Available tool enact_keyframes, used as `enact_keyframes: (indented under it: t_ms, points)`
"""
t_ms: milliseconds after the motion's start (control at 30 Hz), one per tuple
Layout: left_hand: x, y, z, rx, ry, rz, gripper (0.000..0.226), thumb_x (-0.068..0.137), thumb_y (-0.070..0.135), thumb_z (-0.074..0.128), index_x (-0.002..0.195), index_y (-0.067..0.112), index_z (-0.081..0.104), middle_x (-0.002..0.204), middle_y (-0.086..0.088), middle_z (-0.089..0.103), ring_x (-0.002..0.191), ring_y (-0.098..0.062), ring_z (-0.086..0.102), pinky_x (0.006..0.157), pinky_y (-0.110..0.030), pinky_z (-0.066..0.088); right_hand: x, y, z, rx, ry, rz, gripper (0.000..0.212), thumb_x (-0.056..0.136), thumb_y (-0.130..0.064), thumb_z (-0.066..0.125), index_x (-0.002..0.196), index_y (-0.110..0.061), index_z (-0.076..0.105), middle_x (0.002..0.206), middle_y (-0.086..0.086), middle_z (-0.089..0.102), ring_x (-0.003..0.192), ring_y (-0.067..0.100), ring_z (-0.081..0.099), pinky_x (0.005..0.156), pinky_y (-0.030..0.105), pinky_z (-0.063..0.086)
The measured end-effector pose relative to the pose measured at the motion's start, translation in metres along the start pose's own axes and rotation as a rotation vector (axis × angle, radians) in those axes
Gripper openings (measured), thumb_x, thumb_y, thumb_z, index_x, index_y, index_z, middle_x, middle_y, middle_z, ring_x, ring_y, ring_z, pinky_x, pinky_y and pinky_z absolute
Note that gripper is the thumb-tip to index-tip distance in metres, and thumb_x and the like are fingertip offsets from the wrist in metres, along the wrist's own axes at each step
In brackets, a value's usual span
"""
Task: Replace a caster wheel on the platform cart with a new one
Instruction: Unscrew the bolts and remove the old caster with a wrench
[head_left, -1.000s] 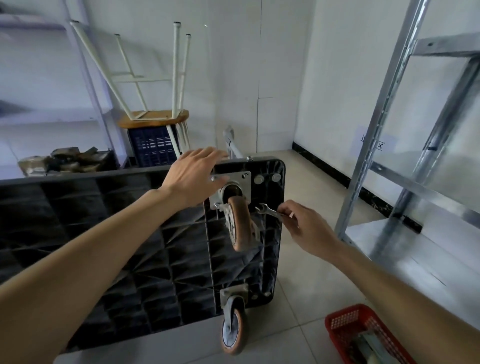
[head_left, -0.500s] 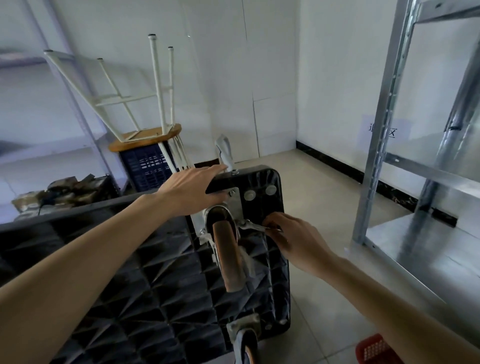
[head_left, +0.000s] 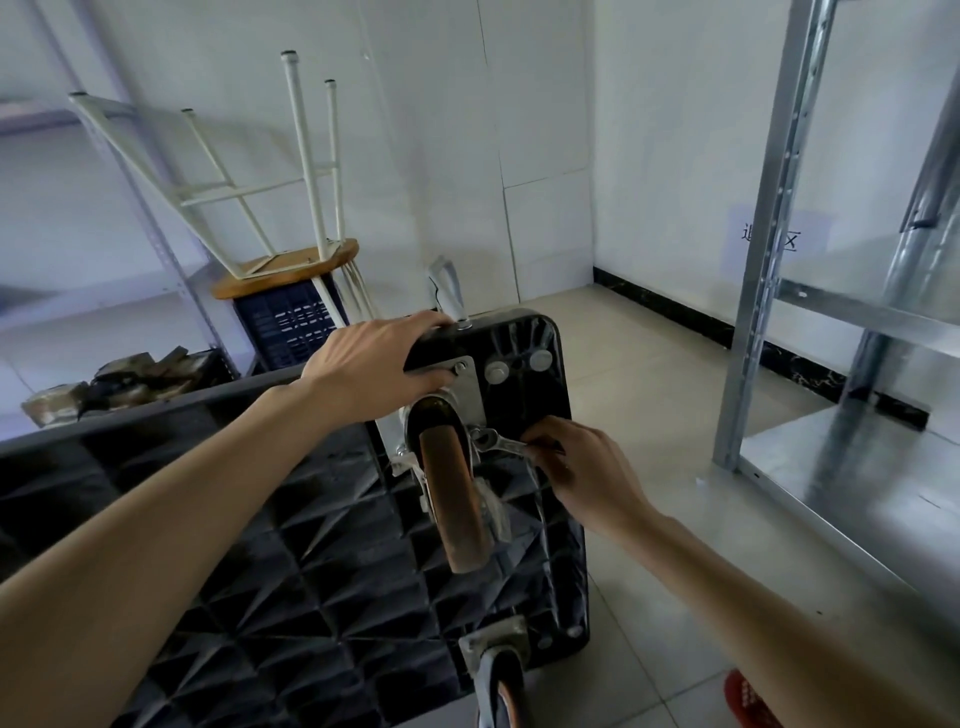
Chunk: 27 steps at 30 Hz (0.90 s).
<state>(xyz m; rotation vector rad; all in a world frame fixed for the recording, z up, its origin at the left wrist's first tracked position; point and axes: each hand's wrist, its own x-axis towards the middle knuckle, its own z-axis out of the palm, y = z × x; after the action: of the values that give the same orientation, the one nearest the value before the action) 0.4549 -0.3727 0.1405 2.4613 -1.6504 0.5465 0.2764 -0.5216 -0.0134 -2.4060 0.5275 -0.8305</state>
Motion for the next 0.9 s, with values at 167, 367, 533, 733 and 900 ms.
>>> enact_keyframes:
  t_ms: [167, 367, 533, 733, 900]
  points:
    - [0.001, 0.0, 0.0, -0.024, 0.007, -0.002, 0.058, 0.089, 0.059, 0.063, 0.14, 0.041, 0.042, 0.111, 0.007, 0.069, 0.083, -0.019, 0.057, 0.074, -0.034, 0.045, 0.002, -0.006, 0.005, 0.003, 0.04, -0.014, 0.01, 0.1, -0.032, 0.058, 0.106, -0.031, 0.066, 0.099, -0.014, 0.069, 0.085, 0.011, 0.064, 0.069, 0.033, 0.053]
    - [0.001, -0.001, 0.001, -0.019, 0.01, 0.001, 0.059, 0.088, 0.06, 0.064, 0.14, 0.04, 0.042, 0.11, 0.007, 0.069, 0.084, -0.019, 0.059, 0.074, -0.032, 0.043, 0.013, -0.015, -0.023, -0.209, 0.021, -0.213, 0.012, 0.1, -0.031, 0.058, 0.108, -0.032, 0.067, 0.107, -0.013, 0.069, 0.088, 0.021, 0.069, 0.074, 0.042, 0.056]
    - [0.001, 0.001, 0.002, -0.012, 0.018, -0.002, 0.058, 0.088, 0.059, 0.064, 0.139, 0.042, 0.042, 0.109, 0.007, 0.069, 0.086, -0.022, 0.062, 0.074, -0.032, 0.042, 0.038, -0.042, -0.055, -0.624, 0.036, -0.536, 0.027, 0.079, -0.006, 0.076, 0.096, -0.028, 0.074, 0.092, -0.01, 0.07, 0.078, 0.023, 0.069, 0.068, 0.035, 0.051]
    - [-0.001, -0.001, 0.0, -0.018, 0.015, -0.01, 0.058, 0.088, 0.06, 0.064, 0.139, 0.042, 0.042, 0.104, 0.008, 0.068, 0.086, -0.022, 0.062, 0.074, -0.033, 0.044, 0.029, -0.025, -0.052, -0.523, 0.051, -0.477, 0.015, 0.091, -0.02, 0.07, 0.101, -0.032, 0.071, 0.097, -0.014, 0.068, 0.081, 0.019, 0.069, 0.069, 0.033, 0.049]
    - [0.001, -0.001, 0.001, -0.02, 0.015, -0.013, 0.057, 0.088, 0.061, 0.063, 0.138, 0.043, 0.042, 0.098, 0.012, 0.063, 0.082, -0.019, 0.057, 0.073, -0.031, 0.041, 0.005, 0.005, -0.027, -0.125, 0.044, -0.148, 0.014, 0.1, -0.036, 0.056, 0.107, -0.035, 0.068, 0.105, -0.021, 0.067, 0.089, 0.01, 0.067, 0.069, 0.036, 0.054]
